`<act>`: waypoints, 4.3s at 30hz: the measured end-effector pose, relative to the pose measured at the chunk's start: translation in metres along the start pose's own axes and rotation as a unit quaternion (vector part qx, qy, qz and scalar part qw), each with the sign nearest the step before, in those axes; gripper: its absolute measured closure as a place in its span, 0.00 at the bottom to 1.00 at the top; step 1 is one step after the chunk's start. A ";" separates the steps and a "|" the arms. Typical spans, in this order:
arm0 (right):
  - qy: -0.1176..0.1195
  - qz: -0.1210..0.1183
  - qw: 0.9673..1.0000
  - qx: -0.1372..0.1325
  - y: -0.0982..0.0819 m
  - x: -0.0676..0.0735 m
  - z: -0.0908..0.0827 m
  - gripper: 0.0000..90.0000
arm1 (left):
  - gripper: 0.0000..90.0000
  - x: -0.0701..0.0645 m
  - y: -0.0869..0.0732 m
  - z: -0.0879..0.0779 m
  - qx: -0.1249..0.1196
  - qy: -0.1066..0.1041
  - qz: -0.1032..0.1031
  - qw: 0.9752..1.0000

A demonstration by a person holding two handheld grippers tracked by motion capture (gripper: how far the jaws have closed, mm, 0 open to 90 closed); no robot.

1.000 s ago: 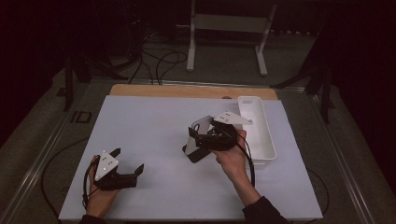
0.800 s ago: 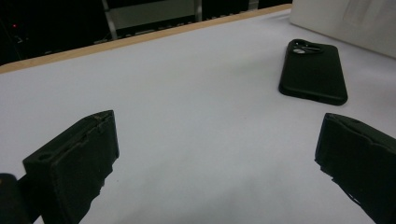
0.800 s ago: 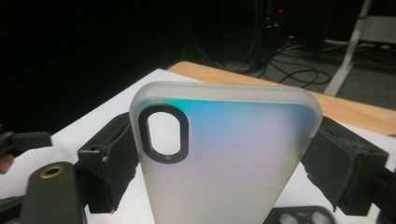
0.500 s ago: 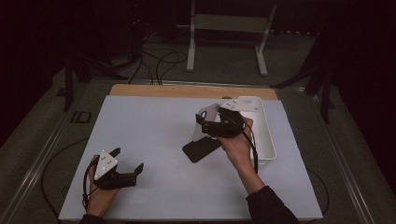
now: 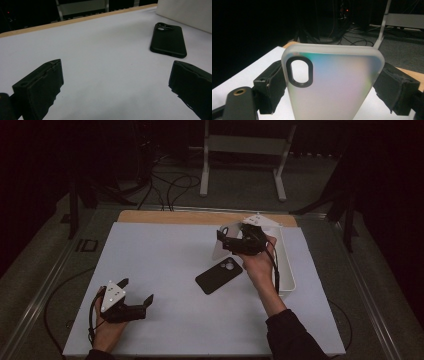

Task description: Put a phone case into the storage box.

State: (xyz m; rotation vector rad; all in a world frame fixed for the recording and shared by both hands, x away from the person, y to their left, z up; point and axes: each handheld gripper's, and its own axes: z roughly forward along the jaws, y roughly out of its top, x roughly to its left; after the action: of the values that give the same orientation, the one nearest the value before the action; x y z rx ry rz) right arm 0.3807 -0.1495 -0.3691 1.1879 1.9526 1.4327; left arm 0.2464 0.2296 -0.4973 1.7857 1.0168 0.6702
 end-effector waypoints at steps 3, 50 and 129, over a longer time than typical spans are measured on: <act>-0.005 0.001 1.000 -0.003 0.003 -0.005 0.001 0.18 | 0.00 0.000 0.000 0.000 -0.001 -0.001 0.002 1.000; -0.143 0.007 0.990 -0.004 0.027 -0.090 -0.004 0.18 | 0.00 -0.001 0.000 0.000 -0.001 0.001 0.002 1.000; -0.247 0.072 0.959 0.117 -0.034 -0.152 0.057 0.14 | 0.00 -0.002 0.000 -0.002 -0.005 -0.002 -0.003 1.000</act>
State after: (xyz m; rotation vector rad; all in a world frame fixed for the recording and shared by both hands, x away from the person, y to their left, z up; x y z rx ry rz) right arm 0.4920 -0.2484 -0.4413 1.6386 1.7332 0.8612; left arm 0.2437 0.2291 -0.4962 1.7735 1.0138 0.6666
